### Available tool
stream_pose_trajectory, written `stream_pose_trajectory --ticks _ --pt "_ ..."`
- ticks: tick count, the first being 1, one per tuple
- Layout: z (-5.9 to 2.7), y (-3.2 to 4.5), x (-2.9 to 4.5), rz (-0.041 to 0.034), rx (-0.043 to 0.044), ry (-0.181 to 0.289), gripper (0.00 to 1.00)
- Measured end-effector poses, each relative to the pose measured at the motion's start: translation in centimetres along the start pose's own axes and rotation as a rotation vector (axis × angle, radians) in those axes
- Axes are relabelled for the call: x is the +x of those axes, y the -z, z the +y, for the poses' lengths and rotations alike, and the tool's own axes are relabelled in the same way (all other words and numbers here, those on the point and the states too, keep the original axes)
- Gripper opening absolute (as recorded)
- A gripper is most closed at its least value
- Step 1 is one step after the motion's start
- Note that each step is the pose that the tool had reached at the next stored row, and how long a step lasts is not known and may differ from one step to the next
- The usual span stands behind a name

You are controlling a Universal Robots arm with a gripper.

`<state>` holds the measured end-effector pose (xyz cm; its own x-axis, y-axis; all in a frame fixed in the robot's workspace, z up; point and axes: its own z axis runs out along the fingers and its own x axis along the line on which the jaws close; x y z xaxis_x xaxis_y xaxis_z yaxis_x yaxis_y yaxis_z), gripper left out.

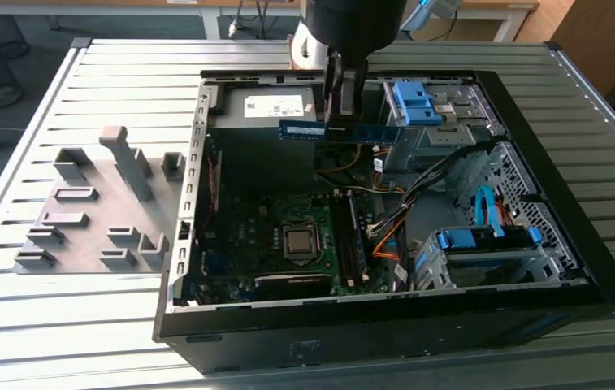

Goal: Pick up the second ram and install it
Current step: 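Insert the second ram into the second slot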

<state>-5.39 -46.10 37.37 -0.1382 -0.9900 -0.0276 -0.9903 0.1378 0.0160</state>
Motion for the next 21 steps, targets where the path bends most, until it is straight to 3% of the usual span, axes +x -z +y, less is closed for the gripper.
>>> stream_pose_trajectory --ticks 21 --pt "0.00 -0.03 0.00 -0.0011 0.0020 -0.071 0.14"
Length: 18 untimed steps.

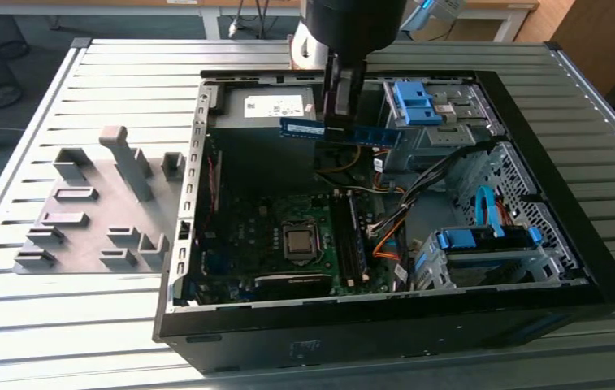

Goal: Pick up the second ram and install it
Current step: 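Insert the second ram into the second slot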

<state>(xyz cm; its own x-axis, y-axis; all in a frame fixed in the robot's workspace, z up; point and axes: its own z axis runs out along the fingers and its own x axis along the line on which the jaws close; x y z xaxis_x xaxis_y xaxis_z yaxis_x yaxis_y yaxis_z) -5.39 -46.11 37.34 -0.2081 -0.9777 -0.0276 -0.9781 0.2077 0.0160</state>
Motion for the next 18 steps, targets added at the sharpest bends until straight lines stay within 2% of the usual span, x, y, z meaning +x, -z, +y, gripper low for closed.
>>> stream_pose_trajectory --ticks 18 --pt "0.00 -0.03 0.00 -0.0007 0.0013 -0.048 0.14"
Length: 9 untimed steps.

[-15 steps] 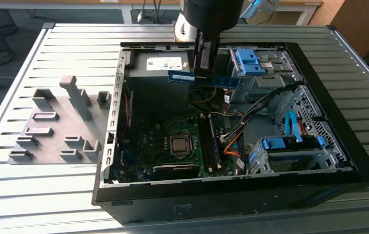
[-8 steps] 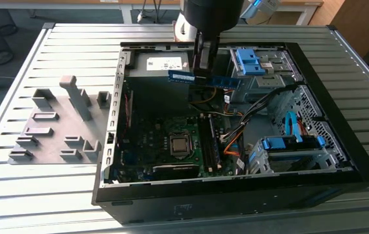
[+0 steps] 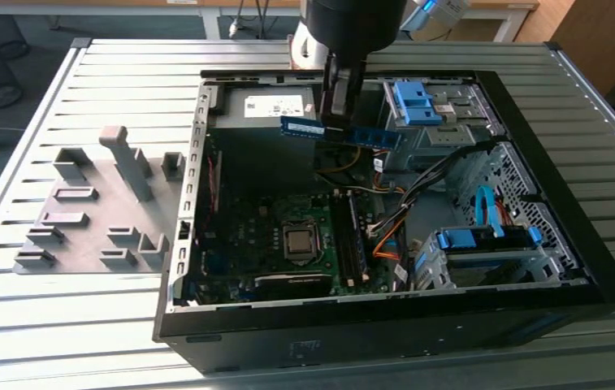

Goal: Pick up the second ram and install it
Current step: 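Insert the second ram into the second slot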

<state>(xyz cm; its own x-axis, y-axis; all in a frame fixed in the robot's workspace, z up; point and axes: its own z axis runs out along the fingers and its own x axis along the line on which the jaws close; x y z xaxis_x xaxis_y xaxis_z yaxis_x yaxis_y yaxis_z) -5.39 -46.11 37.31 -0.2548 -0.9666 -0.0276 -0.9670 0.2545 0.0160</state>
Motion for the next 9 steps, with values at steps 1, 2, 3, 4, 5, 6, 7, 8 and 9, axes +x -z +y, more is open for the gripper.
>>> stream_pose_trajectory --ticks 1,2,3,4,5,6,7,8,9 --pt "0.00 0.00 0.00 0.0000 0.0000 -0.003 0.14" --pt "0.00 0.00 0.00 -0.0001 0.0001 -0.005 0.14" --pt "0.00 -0.01 0.00 -0.0001 0.0002 -0.007 0.14" --pt "0.00 -0.01 0.00 -0.0002 0.0003 -0.009 0.14" --pt "0.00 -0.01 0.00 -0.0002 0.0003 -0.011 0.14" --pt "0.00 -0.01 0.00 -0.0002 0.0004 -0.013 0.14" --pt "0.00 -0.01 0.00 -0.0003 0.0004 -0.016 0.14" --pt "0.00 -0.01 0.00 -0.0003 0.0005 -0.018 0.14" --pt "0.00 -0.01 0.00 -0.0003 0.0006 -0.020 0.14"
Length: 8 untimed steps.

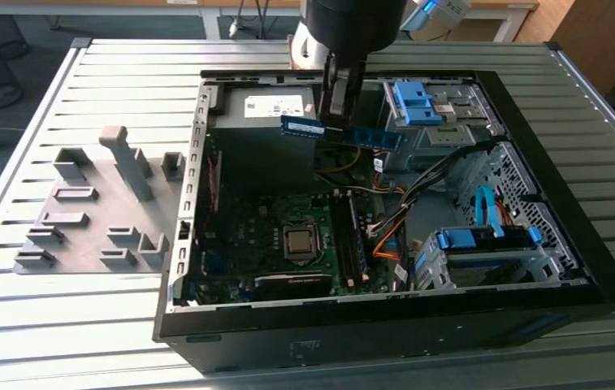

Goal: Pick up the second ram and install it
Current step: 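Insert the second ram into the second slot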

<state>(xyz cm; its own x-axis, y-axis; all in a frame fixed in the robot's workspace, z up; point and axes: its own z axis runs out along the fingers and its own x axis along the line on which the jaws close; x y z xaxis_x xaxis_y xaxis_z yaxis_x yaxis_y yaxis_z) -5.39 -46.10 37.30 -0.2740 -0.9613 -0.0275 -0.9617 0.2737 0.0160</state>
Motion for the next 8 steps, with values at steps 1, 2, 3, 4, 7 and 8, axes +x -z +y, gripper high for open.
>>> stream_pose_trajectory --ticks 1,2,3,4,7,8 --pt "0.00 0.00 0.00 -0.0001 0.0000 -0.002 0.14" --pt "0.00 0.00 0.00 -0.0001 0.0001 -0.004 0.14" --pt "0.00 0.00 0.00 -0.0002 0.0001 -0.007 0.14" --pt "0.00 0.00 0.00 -0.0002 0.0002 -0.009 0.14" --pt "0.00 -0.01 0.00 -0.0003 0.0004 -0.016 0.14" --pt "0.00 -0.01 0.00 -0.0003 0.0004 -0.018 0.14"
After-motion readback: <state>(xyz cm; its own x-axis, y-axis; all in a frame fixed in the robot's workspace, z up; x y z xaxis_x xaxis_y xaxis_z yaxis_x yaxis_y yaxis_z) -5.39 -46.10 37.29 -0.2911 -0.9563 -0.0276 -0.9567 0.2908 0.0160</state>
